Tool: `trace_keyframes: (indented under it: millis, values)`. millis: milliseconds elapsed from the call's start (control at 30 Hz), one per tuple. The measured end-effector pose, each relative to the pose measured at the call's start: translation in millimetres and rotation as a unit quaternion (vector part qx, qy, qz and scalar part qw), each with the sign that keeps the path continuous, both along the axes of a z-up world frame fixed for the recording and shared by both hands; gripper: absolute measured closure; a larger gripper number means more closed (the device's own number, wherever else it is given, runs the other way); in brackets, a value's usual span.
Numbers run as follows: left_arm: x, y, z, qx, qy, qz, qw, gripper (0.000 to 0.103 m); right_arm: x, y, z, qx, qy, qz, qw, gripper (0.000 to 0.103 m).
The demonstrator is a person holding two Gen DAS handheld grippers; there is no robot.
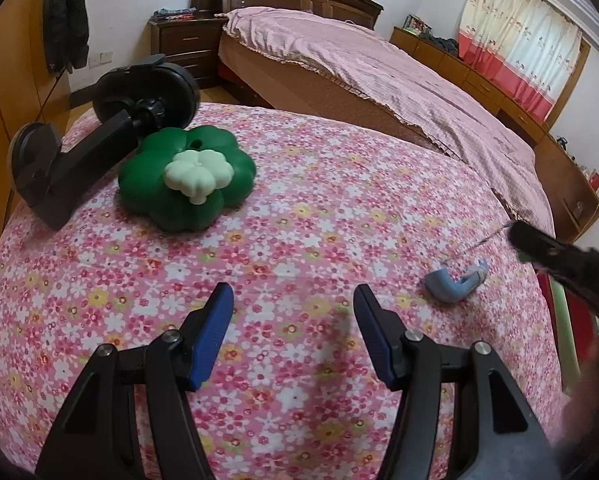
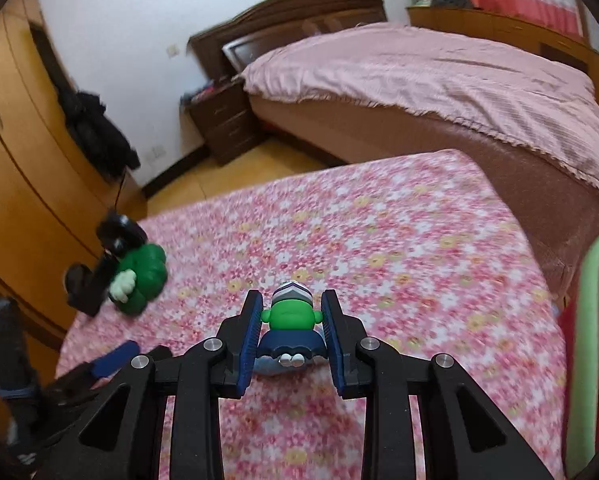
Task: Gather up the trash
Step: 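Grasp the blue toy figure with green head with the right gripper, then grasp the blue curved plastic tube with the left gripper while the right gripper holds the toy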
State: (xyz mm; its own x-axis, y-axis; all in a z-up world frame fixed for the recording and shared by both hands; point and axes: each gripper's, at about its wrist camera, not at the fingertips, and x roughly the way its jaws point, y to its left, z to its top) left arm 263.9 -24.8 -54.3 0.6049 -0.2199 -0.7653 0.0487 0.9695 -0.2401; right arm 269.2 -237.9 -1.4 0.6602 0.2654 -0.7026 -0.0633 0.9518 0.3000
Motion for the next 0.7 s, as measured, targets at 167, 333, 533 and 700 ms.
trace_keyframes:
  millis: [167, 333, 533, 700]
  values:
    - [-2.8, -13.4, 1.4, 0.006, -0.008, -0.025, 0.9996, 0.041, -32.7, -16.4, 20.0, 0.013, -0.023, -0.024, 0.999, 0.073]
    - [-6.2, -34.0, 4.5, 0.018, -0.022, -0.063, 0.9977, 0.041, -63.0, -39.5, 31.1, 0.024, -0.034, -0.055, 0.998, 0.073]
    - [-6.9, -66.3, 10.4, 0.015, -0.012, -0.124, 0.9922, 0.041, -99.2, -67.4, 35.1, 0.038, -0.034, -0.087, 0.995, 0.073]
    - [-0.9, -96.4, 17.9, 0.046, -0.019, -0.164, 0.9852, 0.041, -122.0, -90.6, 29.6, 0.059, -0.023, -0.105, 0.992, 0.073]
